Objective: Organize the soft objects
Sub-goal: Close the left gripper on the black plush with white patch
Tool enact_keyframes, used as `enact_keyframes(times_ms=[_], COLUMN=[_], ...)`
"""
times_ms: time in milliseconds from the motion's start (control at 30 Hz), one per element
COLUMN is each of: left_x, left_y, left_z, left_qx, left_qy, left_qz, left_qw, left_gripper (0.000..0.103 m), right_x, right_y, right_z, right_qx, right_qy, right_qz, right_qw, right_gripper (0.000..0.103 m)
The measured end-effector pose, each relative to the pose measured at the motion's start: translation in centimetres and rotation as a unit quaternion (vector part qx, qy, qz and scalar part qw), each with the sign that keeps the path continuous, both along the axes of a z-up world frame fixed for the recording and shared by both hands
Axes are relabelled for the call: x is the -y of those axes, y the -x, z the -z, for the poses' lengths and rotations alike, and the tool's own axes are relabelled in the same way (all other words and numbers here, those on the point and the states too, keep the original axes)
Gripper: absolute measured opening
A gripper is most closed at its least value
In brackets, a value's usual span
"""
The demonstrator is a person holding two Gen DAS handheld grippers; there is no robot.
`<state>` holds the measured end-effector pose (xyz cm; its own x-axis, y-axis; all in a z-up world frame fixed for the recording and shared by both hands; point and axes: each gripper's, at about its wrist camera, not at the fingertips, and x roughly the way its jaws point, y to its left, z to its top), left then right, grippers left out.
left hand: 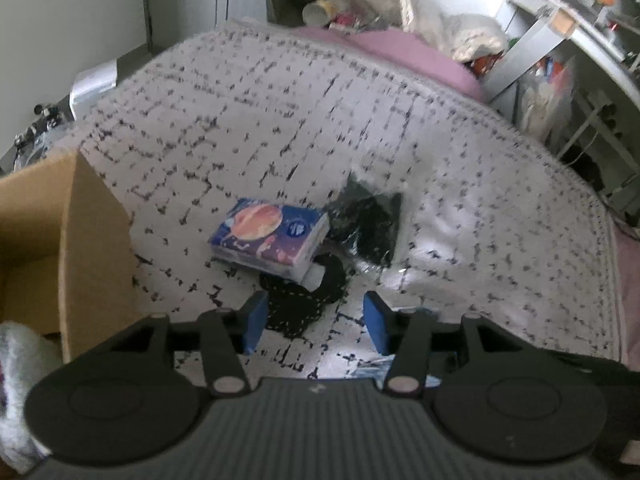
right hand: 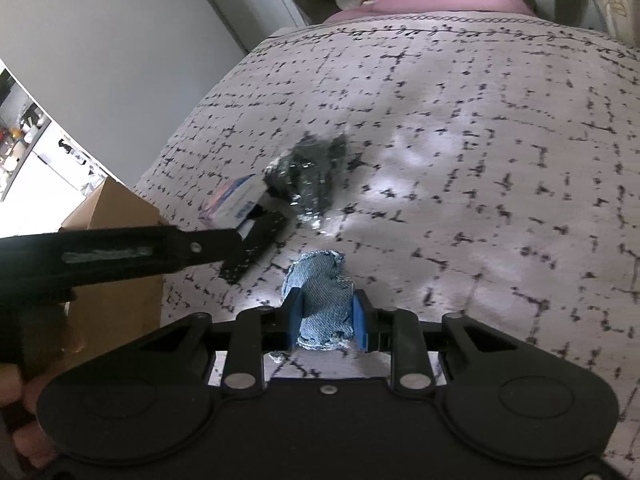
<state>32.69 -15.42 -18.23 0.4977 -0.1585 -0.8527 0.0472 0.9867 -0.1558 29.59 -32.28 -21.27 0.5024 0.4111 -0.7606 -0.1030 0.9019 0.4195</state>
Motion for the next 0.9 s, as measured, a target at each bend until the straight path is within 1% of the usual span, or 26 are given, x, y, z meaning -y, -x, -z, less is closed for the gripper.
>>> enact_keyframes(times_ms=[67,167,300,333,467,567,600,700,800,833,867,900], left_x=[0.1,0.2,0.3,0.4,0.6,0.9,0.9,1.0,1.0,1.0,1.0,1.1], left_y=[-0.5,-1.0,-1.1,-1.1,-1.1,-1.0,-0.9,-0.6,-0.2,0.0,0.3,0.6], left_z=[0.9,2.1,2.8,2.8,3.0,3.2,3.2,3.2,2.8,2.7,2.5,2.4], left_qx=[-0.016,-0.027,-0.023,-0.019,-0.001,0.009,0.01,0.012,0.011,0.011,0.011,0.011], left_qy=[-0.004,-0.008,-0.024,-0.027,-0.036,-0.034,-0.032,-0.034,-0.029,-0.025,-0.021,-0.018], left_qz=[-0.004,-0.008,-0.011,-0.011,-0.016,-0.008,-0.006,0.002,0.007,0.009,0.011,0.014], left_qw=[0.9999,0.9996,0.9994,0.9994,0.9992,0.9994,0.9994,0.9993,0.9995,0.9996,0.9997,0.9997], left_gripper=[0.052,0.053,0.054,0.054,0.054,0.046,0.04,0.029,0.026,0.026,0.026,0.026], right_x=[0.3,0.8,1.0,0.9,0.3,-0.4,-0.7,-1.2,-1.9,-2.1,-2.1,-2.1], right_y=[0.2,0.4,0.7,0.7,0.9,0.9,0.9,1.0,1.1,1.2,1.2,1.4], right_z=[-0.1,-0.2,-0.4,-0.4,-0.5,-0.6,-0.5,-0.3,-0.5,-0.6,-0.7,-0.7], right_qx=[0.001,0.001,0.004,0.005,0.011,0.016,0.018,0.024,0.026,0.025,0.022,0.021], right_qy=[0.003,0.003,0.002,0.002,0.004,0.019,0.024,0.041,0.068,0.076,0.079,0.079], right_qz=[0.005,0.012,0.014,0.013,0.001,-0.004,-0.005,-0.009,-0.014,-0.014,-0.014,-0.014], right_qw=[1.0,1.0,1.0,1.0,1.0,1.0,1.0,0.999,0.997,0.997,0.996,0.997], right_gripper=[0.026,0.028,0.032,0.035,0.053,0.058,0.059,0.059,0.056,0.049,0.04,0.038])
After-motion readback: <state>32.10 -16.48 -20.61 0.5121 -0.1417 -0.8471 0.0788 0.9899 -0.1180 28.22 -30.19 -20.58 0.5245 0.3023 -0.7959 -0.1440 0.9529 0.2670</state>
